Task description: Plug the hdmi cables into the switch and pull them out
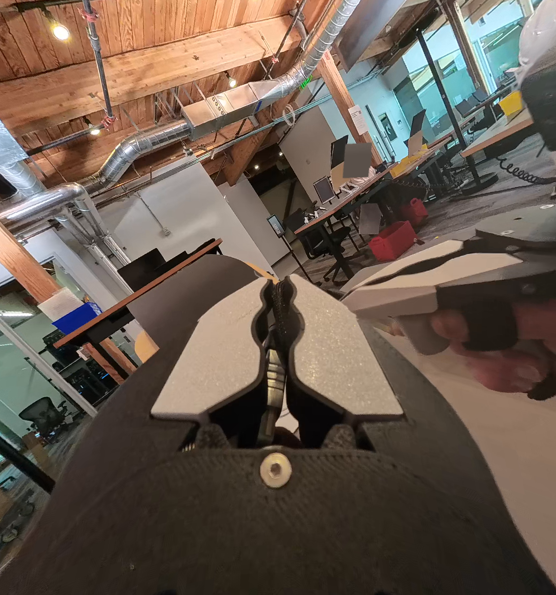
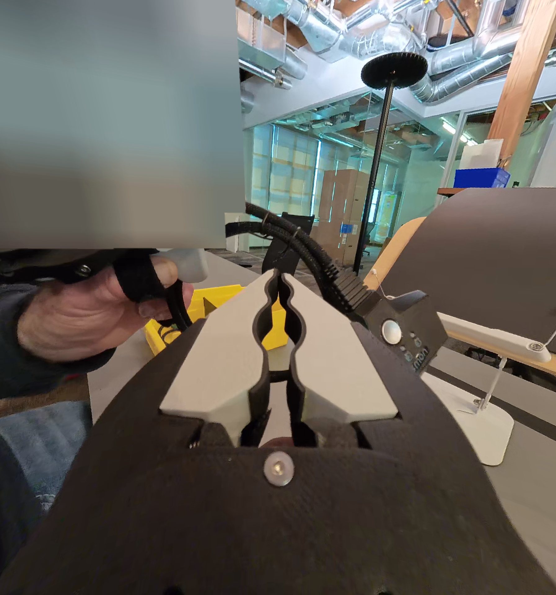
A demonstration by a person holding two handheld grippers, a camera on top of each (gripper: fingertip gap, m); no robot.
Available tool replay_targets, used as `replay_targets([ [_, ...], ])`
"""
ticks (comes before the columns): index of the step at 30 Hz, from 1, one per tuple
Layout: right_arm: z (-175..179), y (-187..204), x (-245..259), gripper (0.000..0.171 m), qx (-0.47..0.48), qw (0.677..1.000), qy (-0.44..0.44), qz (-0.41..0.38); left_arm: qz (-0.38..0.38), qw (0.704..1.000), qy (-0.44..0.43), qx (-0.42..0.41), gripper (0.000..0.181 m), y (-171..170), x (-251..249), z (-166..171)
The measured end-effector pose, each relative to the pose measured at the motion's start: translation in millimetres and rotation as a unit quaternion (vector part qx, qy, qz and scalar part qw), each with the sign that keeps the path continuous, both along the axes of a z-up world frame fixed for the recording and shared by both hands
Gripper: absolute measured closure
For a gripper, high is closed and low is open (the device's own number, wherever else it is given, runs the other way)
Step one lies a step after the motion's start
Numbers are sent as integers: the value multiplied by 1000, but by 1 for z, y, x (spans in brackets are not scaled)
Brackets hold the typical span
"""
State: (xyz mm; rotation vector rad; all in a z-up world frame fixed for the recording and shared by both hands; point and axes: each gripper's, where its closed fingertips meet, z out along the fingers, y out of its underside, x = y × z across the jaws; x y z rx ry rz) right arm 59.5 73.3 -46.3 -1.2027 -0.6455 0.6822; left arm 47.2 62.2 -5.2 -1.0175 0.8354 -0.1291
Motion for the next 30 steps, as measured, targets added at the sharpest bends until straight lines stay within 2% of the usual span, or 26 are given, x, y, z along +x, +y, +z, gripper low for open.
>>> replay_targets([
  [3, 2, 6, 1, 171, -11, 1000, 1, -7, -1, 1000, -6, -10, 176, 3, -2, -1],
  [5, -3, 8, -3, 149, -18, 1000, -15, -6, -3, 1000, -4, -11, 176, 1, 0, -3],
  [6, -3, 7, -5, 149, -12, 1000, -23, -9, -2, 1000, -4, -10, 176, 1, 1, -3],
  [10, 0, 0, -7, 163, 49, 995, -65, -64, -2, 1000, -2, -12, 176, 1, 3, -6],
  [13, 2, -4, -7, 166, 89, 986, -96, -106, 2, 1000, 0, -8, 176, 1, 2, -6],
  [17, -2, 1, -8, 162, 74, 986, -98, -115, 4, 1000, 4, -4, 176, 0, 4, -6],
  [30, -4, 5, -9, 170, 51, 990, -77, -103, 6, 1000, 10, 5, 176, -4, 6, -8],
])
